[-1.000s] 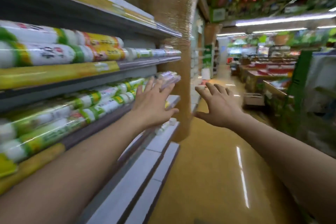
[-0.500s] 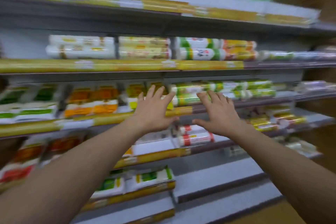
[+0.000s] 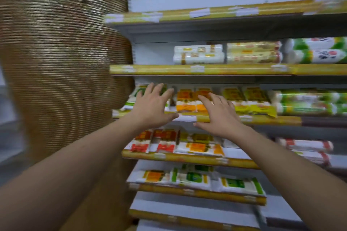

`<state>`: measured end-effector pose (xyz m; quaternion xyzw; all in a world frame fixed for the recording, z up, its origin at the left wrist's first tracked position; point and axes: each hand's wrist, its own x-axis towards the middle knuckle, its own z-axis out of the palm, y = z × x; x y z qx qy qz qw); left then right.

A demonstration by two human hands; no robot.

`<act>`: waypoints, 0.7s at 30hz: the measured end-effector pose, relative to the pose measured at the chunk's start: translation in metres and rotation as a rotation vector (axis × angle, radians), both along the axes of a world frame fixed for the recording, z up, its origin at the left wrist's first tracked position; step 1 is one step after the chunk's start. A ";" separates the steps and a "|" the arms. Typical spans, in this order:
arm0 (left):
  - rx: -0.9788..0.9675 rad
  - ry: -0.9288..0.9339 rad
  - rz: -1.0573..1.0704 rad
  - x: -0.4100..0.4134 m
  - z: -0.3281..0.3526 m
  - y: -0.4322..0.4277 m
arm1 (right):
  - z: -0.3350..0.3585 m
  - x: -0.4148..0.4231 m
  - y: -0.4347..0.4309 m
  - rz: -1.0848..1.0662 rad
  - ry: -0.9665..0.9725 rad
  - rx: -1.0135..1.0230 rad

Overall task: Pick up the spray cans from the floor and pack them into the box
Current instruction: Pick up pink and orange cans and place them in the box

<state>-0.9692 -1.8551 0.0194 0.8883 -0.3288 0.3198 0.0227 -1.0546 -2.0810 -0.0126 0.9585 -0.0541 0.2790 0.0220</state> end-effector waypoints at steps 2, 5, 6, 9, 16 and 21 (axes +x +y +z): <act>0.018 0.013 0.042 0.016 -0.006 0.044 | -0.005 0.024 0.034 0.025 -0.002 0.019; 0.017 0.038 0.086 0.041 -0.019 0.107 | -0.018 0.057 0.086 0.054 0.005 0.034; 0.016 0.046 0.097 0.050 -0.025 0.126 | -0.023 0.068 0.102 0.066 0.024 0.037; 0.041 0.087 0.137 0.077 -0.044 0.175 | -0.043 0.098 0.148 0.096 0.064 0.056; 0.025 0.270 0.211 0.135 -0.119 0.251 | -0.111 0.172 0.232 0.181 0.240 0.069; 0.005 0.378 0.320 0.188 -0.177 0.281 | -0.152 0.251 0.267 0.275 0.306 0.111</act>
